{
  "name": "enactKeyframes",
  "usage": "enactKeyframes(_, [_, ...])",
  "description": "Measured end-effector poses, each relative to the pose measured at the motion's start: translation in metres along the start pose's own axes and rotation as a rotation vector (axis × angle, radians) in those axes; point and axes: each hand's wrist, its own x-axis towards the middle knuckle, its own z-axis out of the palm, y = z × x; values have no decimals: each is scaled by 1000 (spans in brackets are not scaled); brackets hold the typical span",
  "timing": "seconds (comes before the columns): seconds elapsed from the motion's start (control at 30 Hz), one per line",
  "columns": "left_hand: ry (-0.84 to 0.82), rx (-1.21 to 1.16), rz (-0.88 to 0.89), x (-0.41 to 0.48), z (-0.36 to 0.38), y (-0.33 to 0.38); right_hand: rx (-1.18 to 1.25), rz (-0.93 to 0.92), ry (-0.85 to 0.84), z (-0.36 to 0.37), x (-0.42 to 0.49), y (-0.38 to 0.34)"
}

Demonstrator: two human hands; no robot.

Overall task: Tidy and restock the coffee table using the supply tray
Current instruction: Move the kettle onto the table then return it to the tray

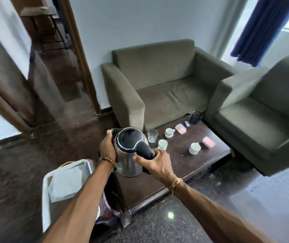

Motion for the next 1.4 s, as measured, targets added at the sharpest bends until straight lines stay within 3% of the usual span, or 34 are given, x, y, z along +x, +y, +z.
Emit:
enactKeyframes(0.5, [-85, 37, -64, -52, 185, -37, 38, 22, 52, -154, 38, 98])
enactKeyframes(0.9, [-241, 103, -79, -32, 286, -68, 46, 156, 143, -199, 85, 155])
enactKeyframes(1.03, [-189, 105, -71, -21, 324, -65, 3, 172, 158, -221, 112, 161])
enactKeyframes(1.17, [-282, 126, -82, -11, 360, -50, 41, 163, 183, -238, 139, 160])
enactKeyframes(1.4, [-223, 119, -39, 12, 411, -46, 46, 154, 187, -264, 185, 169])
